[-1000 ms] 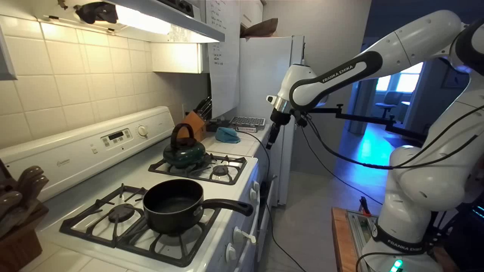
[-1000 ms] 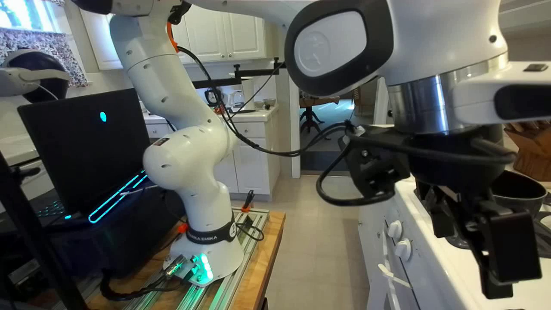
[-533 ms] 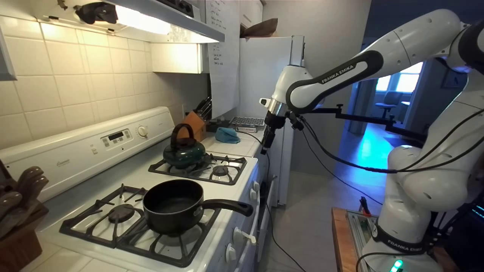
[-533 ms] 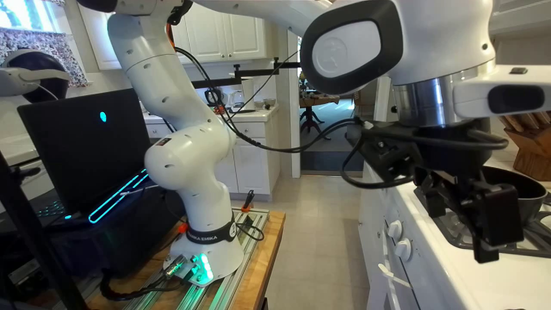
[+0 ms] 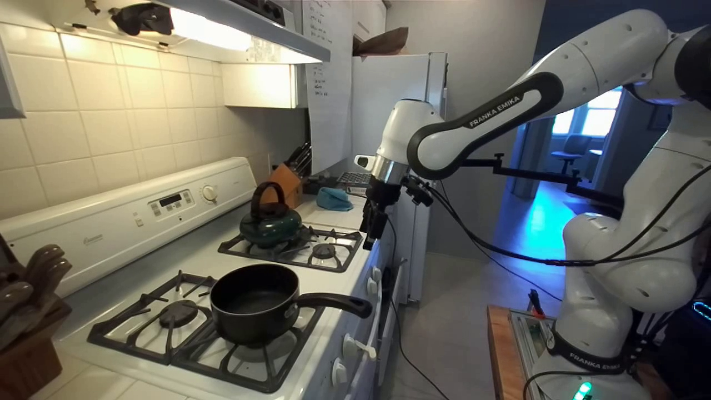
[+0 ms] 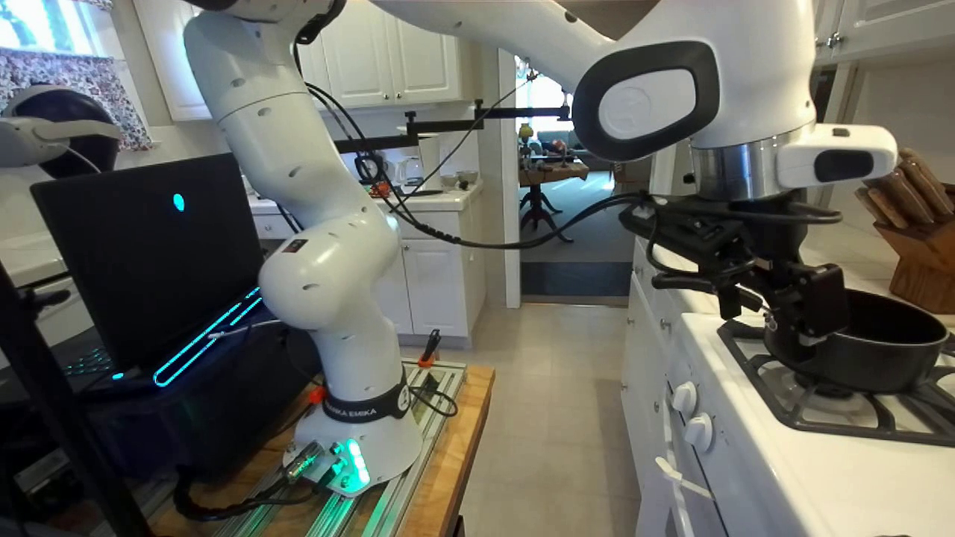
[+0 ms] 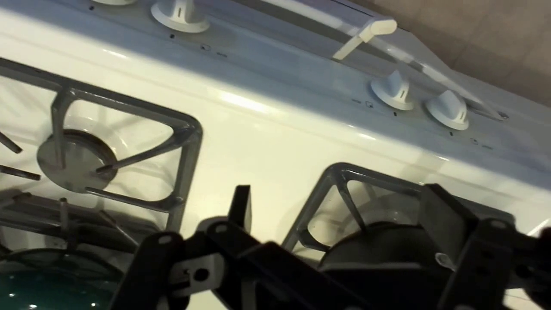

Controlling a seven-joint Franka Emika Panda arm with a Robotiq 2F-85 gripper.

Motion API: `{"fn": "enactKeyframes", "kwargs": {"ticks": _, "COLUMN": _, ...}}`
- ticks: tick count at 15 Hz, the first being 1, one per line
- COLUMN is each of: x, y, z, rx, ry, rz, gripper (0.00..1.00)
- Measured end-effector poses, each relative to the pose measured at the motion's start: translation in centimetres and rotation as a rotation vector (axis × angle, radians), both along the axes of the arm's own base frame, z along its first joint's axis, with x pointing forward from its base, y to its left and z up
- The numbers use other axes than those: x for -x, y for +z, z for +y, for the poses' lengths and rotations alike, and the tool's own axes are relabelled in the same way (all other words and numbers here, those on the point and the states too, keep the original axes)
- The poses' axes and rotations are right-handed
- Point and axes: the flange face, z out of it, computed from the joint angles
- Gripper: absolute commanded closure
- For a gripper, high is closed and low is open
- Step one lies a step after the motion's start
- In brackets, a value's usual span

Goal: Move the black pot from the bottom stove plate to the top plate on the left

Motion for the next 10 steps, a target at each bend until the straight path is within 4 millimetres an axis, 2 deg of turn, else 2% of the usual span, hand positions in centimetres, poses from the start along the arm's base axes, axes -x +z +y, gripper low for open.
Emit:
{"fn": "enactKeyframes", "kwargs": {"ticks": 5, "x": -1.5, "y": -0.8, "z": 4.0, "rx": -0.04, "ry": 0.095, "rz": -0.014, "gripper": 0.0}}
{"fn": "enactKeyframes", "kwargs": {"ticks": 10, "x": -3.5, "y": -1.5, "z": 7.0, "rx": -0.1, "ry": 0.145, "rz": -0.02, "gripper": 0.0}}
